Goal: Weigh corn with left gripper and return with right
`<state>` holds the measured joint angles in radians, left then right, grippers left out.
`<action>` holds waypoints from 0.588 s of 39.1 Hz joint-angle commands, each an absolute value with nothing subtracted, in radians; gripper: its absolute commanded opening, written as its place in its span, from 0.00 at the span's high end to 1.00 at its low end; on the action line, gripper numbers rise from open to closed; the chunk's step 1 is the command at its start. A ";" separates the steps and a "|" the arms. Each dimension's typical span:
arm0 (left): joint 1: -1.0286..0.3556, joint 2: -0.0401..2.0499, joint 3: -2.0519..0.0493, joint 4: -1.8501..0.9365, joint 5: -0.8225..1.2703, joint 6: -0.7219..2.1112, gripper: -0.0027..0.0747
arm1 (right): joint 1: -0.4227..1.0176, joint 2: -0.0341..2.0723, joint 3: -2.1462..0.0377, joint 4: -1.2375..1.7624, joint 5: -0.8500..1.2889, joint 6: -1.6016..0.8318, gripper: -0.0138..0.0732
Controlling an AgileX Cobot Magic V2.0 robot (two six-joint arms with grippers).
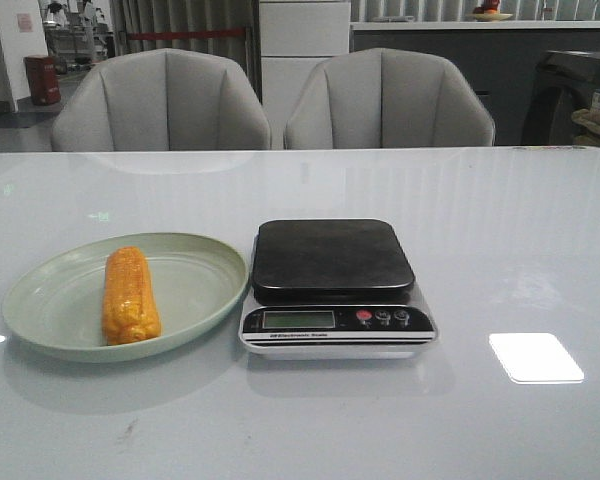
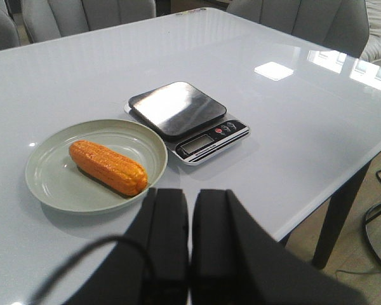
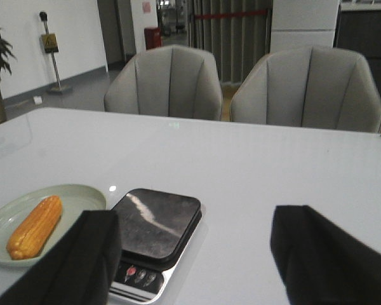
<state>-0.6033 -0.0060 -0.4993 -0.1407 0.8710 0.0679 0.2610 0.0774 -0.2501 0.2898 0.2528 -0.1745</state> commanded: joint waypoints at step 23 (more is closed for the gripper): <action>-0.600 -0.026 -0.522 -0.150 0.793 0.068 0.82 | 0.260 0.074 -0.207 0.326 0.191 -0.173 0.66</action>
<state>-0.6033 -0.0060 -0.4993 -0.1407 0.8710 0.0679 0.2610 0.0634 -0.1797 0.2927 0.2217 -0.1745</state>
